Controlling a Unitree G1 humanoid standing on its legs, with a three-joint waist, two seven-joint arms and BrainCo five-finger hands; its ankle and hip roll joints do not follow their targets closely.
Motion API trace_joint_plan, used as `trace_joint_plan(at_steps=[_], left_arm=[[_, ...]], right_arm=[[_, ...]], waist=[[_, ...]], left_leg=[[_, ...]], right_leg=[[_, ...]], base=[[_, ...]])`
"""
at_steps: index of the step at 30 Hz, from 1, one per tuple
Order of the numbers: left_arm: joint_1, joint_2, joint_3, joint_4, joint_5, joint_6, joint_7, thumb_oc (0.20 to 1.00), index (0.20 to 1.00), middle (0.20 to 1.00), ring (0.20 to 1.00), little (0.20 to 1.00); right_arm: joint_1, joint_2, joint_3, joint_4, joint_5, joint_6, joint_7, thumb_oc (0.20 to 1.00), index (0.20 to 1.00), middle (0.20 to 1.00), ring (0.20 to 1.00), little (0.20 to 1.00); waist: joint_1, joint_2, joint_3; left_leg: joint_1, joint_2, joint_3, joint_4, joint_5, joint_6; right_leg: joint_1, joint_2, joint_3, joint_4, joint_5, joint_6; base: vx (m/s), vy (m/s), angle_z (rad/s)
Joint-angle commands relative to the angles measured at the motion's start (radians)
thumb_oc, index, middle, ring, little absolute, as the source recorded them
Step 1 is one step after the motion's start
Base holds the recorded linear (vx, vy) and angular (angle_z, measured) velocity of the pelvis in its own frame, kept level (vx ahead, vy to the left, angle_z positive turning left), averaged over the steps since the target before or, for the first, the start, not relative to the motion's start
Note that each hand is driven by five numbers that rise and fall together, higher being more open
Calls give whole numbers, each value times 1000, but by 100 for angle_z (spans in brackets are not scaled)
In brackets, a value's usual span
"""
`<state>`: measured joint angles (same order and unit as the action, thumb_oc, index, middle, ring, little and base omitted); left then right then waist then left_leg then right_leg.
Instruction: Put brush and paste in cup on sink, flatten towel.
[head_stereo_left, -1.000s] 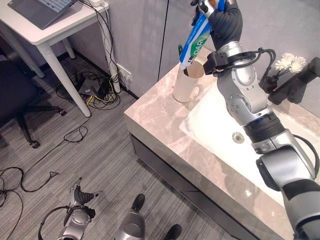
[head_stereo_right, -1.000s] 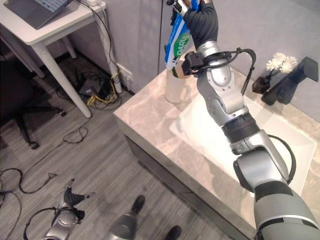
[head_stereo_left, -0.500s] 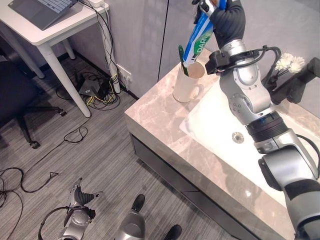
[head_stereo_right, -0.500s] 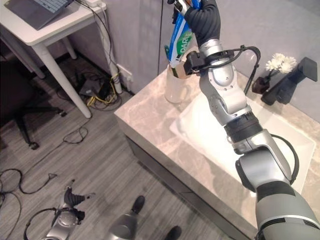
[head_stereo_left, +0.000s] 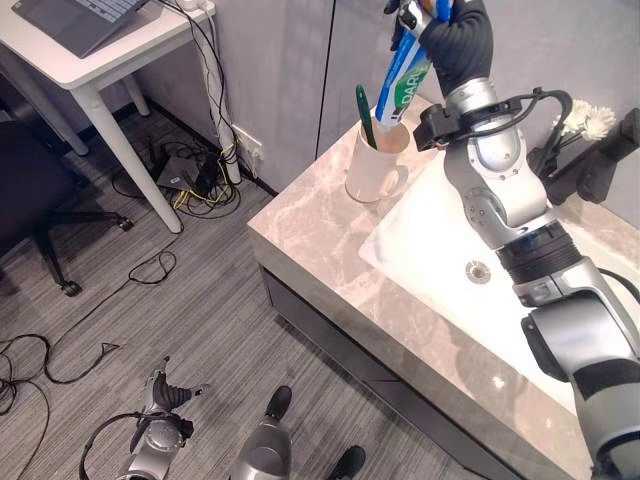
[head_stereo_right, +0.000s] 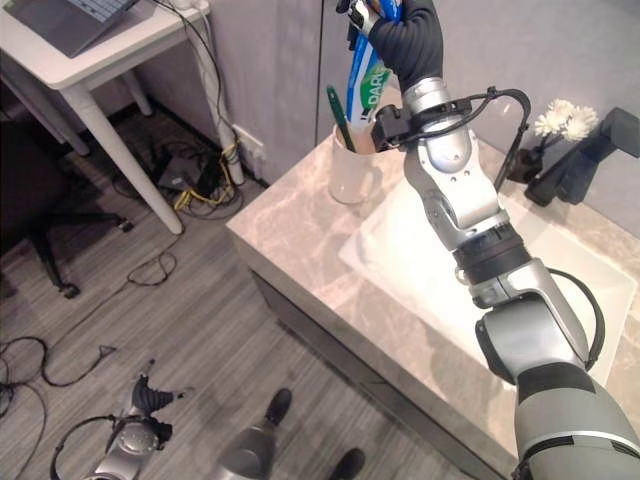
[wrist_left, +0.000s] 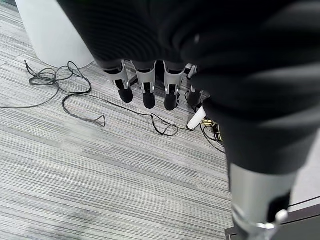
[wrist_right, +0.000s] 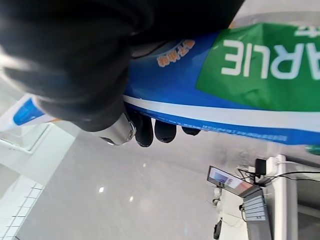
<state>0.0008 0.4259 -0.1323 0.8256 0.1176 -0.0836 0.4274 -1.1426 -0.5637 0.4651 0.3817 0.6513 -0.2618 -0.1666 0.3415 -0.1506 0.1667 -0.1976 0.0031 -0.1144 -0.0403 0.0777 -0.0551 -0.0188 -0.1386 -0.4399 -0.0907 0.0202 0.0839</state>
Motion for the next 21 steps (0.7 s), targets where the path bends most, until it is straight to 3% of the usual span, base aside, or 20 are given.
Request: trace_joint_plan(at_steps=[1, 21], left_arm=[[-22, 17, -43, 32, 1, -20, 17, 1000, 1000, 1000, 1000, 1000], [-18, 11, -48, 26, 5, -19, 16, 1000, 1000, 1000, 1000, 1000]], right_arm=[[-86, -58, 7, -11, -13, -72, 9, 200, 200, 200, 200, 200], [-20, 3, -8, 39, -41, -57, 17, 200, 200, 200, 200, 200]], waist=[[12, 0, -20], [21, 0, -9]], left_leg=[[54, -6, 8, -47, -33, 28], [47, -10, -6, -47, -30, 31]], right_leg=[[104, -84, -10, 3, 51, 54], [104, -84, -19, 3, 49, 52]], base=[[0, 0, 0], [-1, 0, 1]])
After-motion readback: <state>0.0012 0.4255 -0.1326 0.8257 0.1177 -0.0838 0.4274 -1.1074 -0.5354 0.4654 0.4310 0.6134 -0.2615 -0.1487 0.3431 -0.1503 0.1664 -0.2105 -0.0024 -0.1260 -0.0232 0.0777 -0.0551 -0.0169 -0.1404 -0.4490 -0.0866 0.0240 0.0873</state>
